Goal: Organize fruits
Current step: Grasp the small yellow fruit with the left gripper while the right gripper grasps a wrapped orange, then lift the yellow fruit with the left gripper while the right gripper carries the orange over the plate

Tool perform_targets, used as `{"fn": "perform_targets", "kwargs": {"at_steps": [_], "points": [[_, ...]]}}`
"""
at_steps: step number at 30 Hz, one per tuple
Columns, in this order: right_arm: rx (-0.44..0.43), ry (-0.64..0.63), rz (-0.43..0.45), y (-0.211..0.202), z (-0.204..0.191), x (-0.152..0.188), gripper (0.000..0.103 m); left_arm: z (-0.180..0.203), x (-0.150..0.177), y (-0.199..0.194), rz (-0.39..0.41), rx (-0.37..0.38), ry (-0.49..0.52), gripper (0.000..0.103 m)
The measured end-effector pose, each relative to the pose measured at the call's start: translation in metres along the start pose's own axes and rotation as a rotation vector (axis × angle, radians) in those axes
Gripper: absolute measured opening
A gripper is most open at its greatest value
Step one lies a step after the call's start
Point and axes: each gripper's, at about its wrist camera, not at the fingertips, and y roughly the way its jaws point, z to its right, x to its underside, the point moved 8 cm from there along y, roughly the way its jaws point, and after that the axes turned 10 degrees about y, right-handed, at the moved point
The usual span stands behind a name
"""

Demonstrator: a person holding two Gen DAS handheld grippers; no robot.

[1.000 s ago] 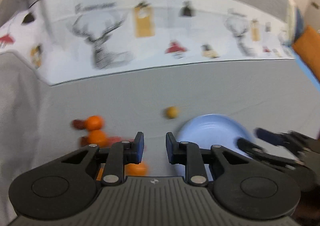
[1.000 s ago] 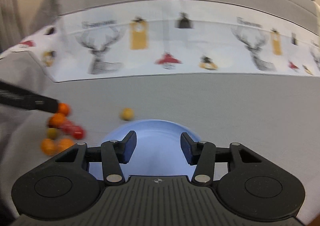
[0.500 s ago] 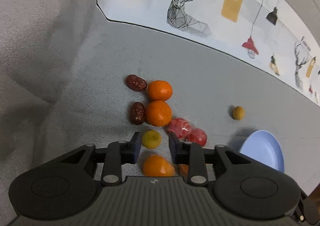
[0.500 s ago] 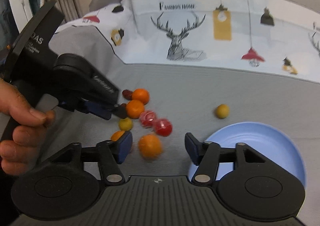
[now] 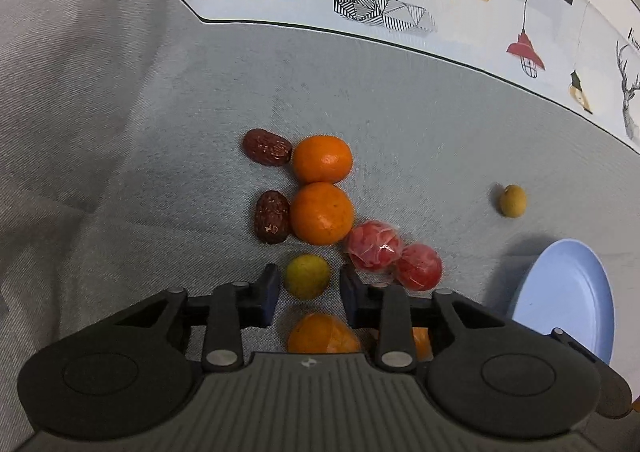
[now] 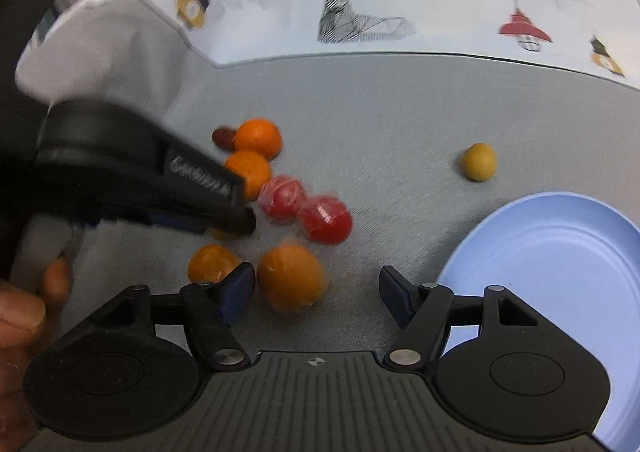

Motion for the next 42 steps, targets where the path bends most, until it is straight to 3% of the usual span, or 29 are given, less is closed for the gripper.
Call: {"fn": "perform_targets", "kwargs": {"at_steps": [2, 4, 5, 13, 20, 28, 36, 39, 42], "points": [[0.003, -0.015, -0.013, 0.002, -0.002, 0.003, 0.064, 0.0, 0.0, 0.0, 0.001, -0.006, 0.004, 0.028], [-0.038, -0.005, -0.019, 0.0, -0.006, 0.003, 0.041, 0.0, -0.001, -0.002, 0.011, -0.011, 0.006, 0.028], [-0.05, -0.003, -0.016, -0.001, -0.007, 0.002, 0.039, 0.0, -0.002, -0.004, 0.02, -0.014, 0.007, 0.028], [-0.004, -0.001, -0.016, -0.009, -0.003, 0.003, 0.039, 0.001, 0.002, -0.003, 0.004, -0.013, 0.009, 0.028], [-0.027, 0.001, 0.011, -0.016, -0.005, -0.001, 0.039, 0.002, -0.001, -0.009, 0.039, -0.007, 0.011, 0.028], [-0.049, 0.019, 0.136, -0.055, 0.0, -0.017, 0.039, 0.008, 0.0, -0.044, 0.174, -0.012, 0.041, 0.028], [-0.069, 0.036, 0.346, -0.158, 0.032, -0.069, 0.039, 0.025, -0.009, -0.097, 0.285, -0.021, 0.035, 0.028], [-0.022, -0.003, 0.396, -0.18, 0.053, -0.069, 0.039, 0.042, -0.003, -0.108, 0.309, 0.011, 0.034, 0.028], [0.027, -0.023, 0.388, -0.172, 0.079, -0.05, 0.039, 0.063, 0.012, -0.099, 0.311, 0.016, 0.106, 0.028]]}}
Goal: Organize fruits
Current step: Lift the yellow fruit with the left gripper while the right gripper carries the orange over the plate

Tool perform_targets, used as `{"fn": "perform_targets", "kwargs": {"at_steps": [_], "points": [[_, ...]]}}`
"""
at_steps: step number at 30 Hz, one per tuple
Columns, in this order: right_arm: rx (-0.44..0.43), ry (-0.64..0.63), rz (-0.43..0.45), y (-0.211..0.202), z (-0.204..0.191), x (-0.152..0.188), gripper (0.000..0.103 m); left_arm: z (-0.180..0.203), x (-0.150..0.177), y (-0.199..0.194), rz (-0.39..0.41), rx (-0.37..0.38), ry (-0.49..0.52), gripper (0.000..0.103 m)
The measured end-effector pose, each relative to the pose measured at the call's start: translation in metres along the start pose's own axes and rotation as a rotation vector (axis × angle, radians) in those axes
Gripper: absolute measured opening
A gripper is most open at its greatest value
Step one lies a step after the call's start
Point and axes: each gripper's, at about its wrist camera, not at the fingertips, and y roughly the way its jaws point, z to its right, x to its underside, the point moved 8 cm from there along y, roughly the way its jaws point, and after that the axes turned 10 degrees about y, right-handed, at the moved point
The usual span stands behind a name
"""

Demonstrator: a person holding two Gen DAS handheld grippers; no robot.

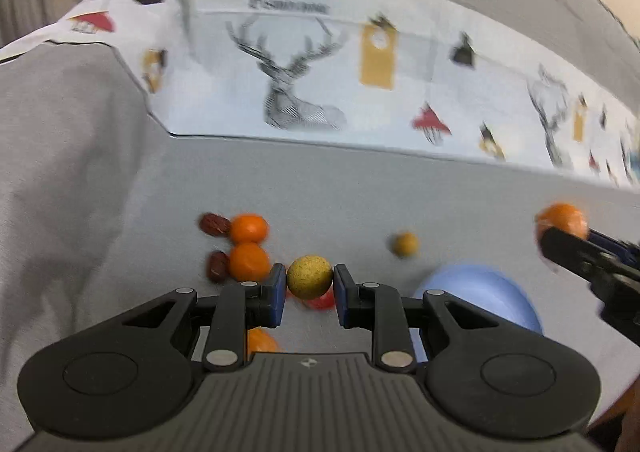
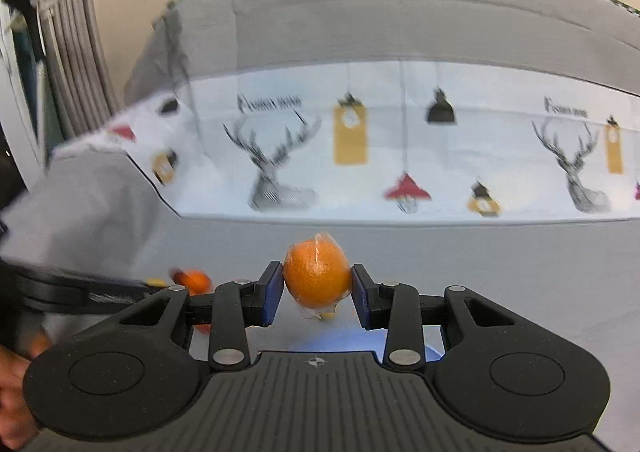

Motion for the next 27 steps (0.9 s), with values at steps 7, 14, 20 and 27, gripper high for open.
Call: {"fn": "perform_targets", "kwargs": {"at_steps": [7, 14, 20, 27], "points": [[0.054, 0.052, -0.089, 0.008, 0.042, 0.033, 0.039, 0.023, 0.007, 0.017, -0.01, 0.008, 0.093, 0.028], [0.086, 0.087, -0.109, 0.015, 0.063, 0.036, 0.039, 0.038, 0.007, 0.031, -0.032, 0.102, 0.048, 0.028], [0.083, 0.051, -0.098, 0.008, 0.07, 0.035, 0.039, 0.05, 0.004, 0.033, -0.013, 0.129, 0.064, 0.028], [0.111, 0.076, -0.112, 0.008, 0.084, 0.041, 0.039, 0.061, 0.004, 0.035, -0.008, 0.151, 0.078, 0.028]]}}
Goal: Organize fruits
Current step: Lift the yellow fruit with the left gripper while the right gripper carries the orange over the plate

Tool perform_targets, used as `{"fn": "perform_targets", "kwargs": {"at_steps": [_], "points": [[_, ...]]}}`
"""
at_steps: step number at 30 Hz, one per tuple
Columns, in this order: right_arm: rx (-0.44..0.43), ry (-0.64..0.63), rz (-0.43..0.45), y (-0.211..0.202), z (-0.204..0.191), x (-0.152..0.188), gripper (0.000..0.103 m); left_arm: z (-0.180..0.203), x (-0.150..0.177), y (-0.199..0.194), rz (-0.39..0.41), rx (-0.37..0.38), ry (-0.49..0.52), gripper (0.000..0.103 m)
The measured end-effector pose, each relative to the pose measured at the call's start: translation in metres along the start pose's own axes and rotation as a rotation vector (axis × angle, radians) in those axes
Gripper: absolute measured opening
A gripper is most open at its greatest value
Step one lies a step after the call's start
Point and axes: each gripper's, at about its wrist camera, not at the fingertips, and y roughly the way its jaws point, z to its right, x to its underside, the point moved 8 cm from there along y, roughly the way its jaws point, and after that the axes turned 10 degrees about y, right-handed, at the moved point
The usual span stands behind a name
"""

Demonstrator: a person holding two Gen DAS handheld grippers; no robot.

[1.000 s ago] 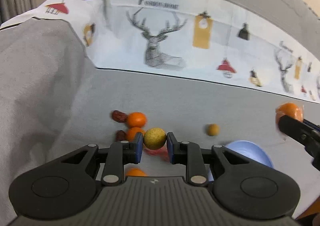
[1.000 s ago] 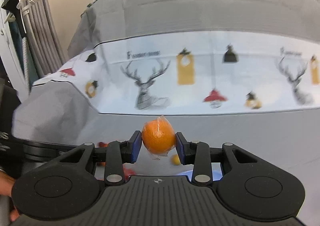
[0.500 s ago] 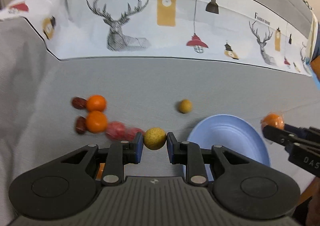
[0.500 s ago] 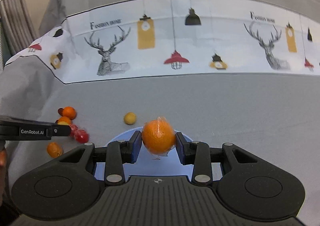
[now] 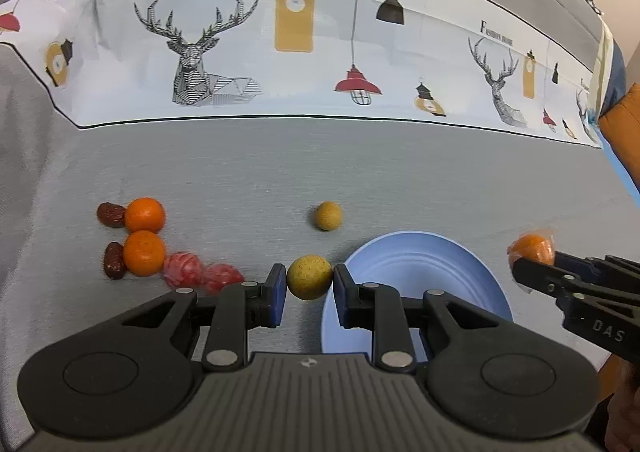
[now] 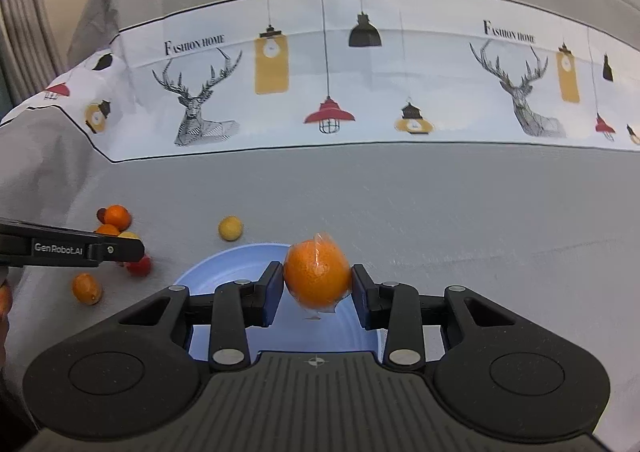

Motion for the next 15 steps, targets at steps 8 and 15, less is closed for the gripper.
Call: {"fn": "perform_targets", "kwargs": {"at_steps": [8, 15], "points": [[-0.004, -0.014, -0.006, 0.002, -0.003, 0.001, 0.039, 0.006, 0.0, 0.004, 0.004, 0.013, 0.026, 0.028], [-0.004, -0.019, -0.007, 0.004, -0.003, 0.001, 0.039, 0.013, -0.002, 0.004, 0.013, 0.028, 0.048, 0.028]]}}
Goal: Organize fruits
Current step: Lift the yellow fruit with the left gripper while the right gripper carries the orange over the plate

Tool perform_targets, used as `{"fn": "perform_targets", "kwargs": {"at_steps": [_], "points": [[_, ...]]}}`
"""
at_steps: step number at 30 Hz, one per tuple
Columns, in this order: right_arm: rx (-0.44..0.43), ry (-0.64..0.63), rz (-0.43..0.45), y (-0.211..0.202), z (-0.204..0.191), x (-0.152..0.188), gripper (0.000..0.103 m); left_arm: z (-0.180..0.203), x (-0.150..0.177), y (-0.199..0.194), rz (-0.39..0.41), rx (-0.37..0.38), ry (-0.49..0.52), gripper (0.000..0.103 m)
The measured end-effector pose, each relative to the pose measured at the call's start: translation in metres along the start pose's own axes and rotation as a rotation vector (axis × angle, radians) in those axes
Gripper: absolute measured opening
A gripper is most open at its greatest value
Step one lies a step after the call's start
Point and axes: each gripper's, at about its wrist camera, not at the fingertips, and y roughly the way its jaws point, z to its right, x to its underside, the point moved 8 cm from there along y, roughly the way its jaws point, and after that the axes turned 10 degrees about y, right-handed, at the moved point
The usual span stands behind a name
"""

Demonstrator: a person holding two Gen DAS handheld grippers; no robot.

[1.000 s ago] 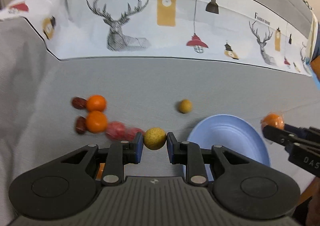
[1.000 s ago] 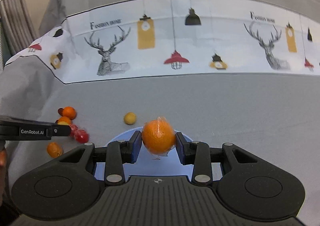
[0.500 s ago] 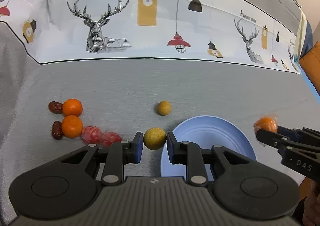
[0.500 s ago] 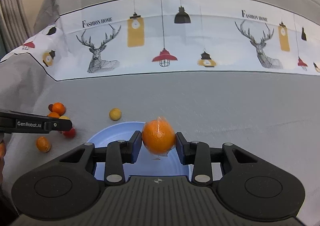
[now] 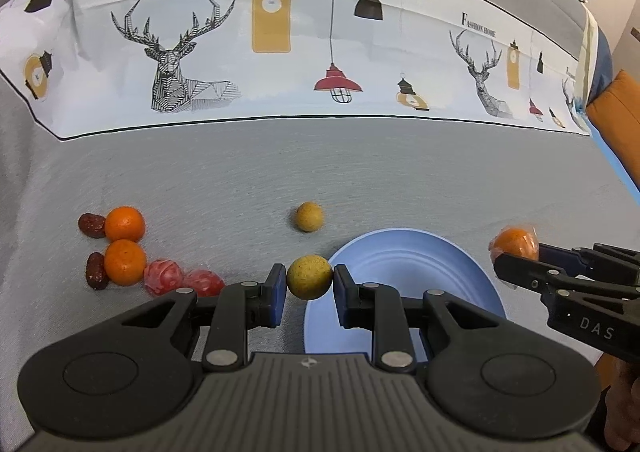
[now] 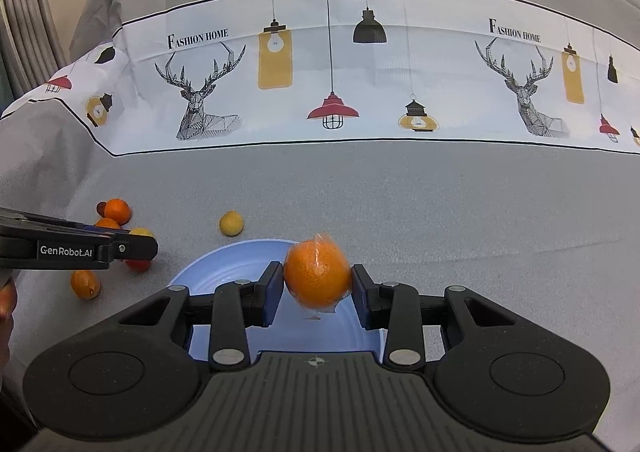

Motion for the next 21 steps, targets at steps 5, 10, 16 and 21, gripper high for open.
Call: {"fn": "perform_targets", "kwargs": {"at_steps": [5, 10, 16, 21], "points": [[0.003, 0.002, 0.001, 0.0, 0.0, 0.0, 0.039, 0.004, -0.001, 0.0, 0.005, 0.006, 0.016, 0.028], [0.004, 0.0, -0.001, 0.0, 0.001, 0.001, 0.039, 0.005, -0.001, 0.0, 0.009, 0.01, 0.021, 0.028], [0.005, -0.001, -0.004, 0.001, 0.001, 0.001, 0.039, 0.009, -0.001, 0.0, 0.015, 0.02, 0.045, 0.028], [0.008, -0.01, -0.006, 0.002, -0.001, 0.001, 0.039, 0.013, -0.001, 0.001, 0.018, 0.025, 0.063, 0.028]]}}
